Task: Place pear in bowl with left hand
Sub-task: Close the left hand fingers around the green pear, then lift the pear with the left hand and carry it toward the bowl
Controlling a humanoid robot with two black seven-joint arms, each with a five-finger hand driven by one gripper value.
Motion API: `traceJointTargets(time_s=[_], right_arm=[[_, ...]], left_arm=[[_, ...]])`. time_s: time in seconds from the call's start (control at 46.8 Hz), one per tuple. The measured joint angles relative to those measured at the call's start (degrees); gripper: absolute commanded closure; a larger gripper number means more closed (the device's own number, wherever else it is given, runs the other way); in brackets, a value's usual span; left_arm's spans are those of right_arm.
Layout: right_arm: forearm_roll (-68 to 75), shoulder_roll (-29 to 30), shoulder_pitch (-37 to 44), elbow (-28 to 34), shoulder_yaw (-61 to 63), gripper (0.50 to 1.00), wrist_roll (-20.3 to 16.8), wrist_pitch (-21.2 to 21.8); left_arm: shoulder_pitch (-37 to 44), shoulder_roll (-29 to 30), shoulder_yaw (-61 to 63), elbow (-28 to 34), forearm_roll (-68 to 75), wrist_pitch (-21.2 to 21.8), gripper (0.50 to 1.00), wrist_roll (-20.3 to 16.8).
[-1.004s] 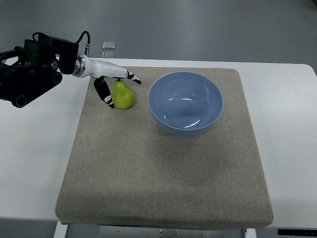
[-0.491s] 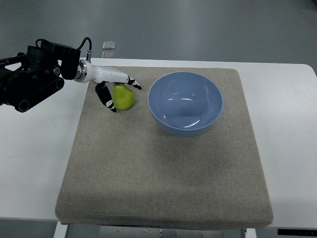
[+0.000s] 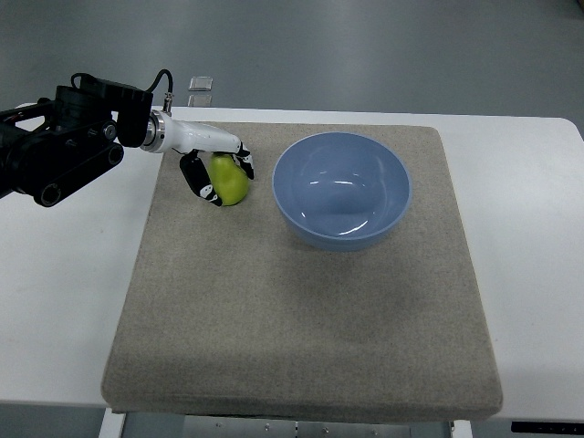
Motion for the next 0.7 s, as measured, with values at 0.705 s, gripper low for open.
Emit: traceJointTargets(time_s=[0.705], right_arm=[[0.00, 0.00, -0.04, 0.00, -0.01, 0.574, 0.00, 0.00]], left_arm=[[-0.92, -0.12, -1.17, 0.88, -2.21, 0.37, 1.000, 0.15]])
